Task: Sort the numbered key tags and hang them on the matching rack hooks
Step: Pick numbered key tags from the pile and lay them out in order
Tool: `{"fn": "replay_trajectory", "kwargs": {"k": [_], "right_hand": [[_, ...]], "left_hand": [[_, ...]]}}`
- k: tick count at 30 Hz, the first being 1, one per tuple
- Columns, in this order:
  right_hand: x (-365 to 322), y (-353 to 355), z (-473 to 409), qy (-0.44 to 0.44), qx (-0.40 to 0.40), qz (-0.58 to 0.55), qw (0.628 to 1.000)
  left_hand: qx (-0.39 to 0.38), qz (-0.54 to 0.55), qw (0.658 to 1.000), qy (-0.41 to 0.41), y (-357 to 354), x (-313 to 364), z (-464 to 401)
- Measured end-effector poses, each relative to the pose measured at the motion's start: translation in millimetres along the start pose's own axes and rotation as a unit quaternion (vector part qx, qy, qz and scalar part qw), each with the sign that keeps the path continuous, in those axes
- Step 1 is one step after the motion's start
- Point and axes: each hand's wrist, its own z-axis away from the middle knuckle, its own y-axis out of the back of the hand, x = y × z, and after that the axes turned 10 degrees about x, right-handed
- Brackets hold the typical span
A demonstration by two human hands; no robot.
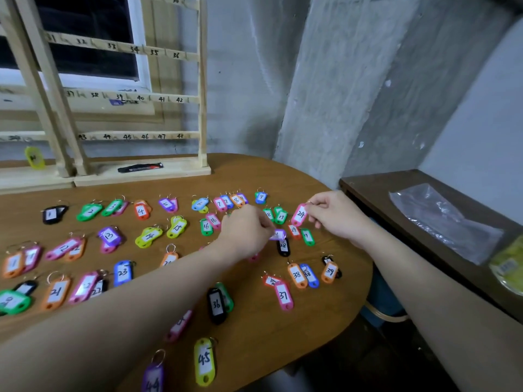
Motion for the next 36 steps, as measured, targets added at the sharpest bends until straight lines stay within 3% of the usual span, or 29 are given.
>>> {"fn": "replay_trajectory", "kwargs": {"k": [10, 16, 20, 27, 36], "right_hand": [[4, 2, 2, -0.012, -0.01, -0.012, 1.0], [-26, -29, 2, 0.01, -0.047, -0.052, 0.998], [-61, -62, 13, 0.063, -0.112, -0.055, 0.99], [-112, -116, 38, 0.135, -0.182, -0.078, 0.971], [-165, -169, 64, 0.188, -0.247, -0.016, 0.95]], "left_hand": [[-0.014, -0.062, 0.998, 0.002, -8, 0, -1], [0.07, -0.127, 0.989, -0.028, 64, -26, 11], [0.111, -0.168, 0.979, 0.021, 132, -75, 28], [0.17, -0.129, 0.969, 0.127, 206, -170, 90], [0.199, -0.112, 0.962, 0.149, 245, -217, 141]]}}
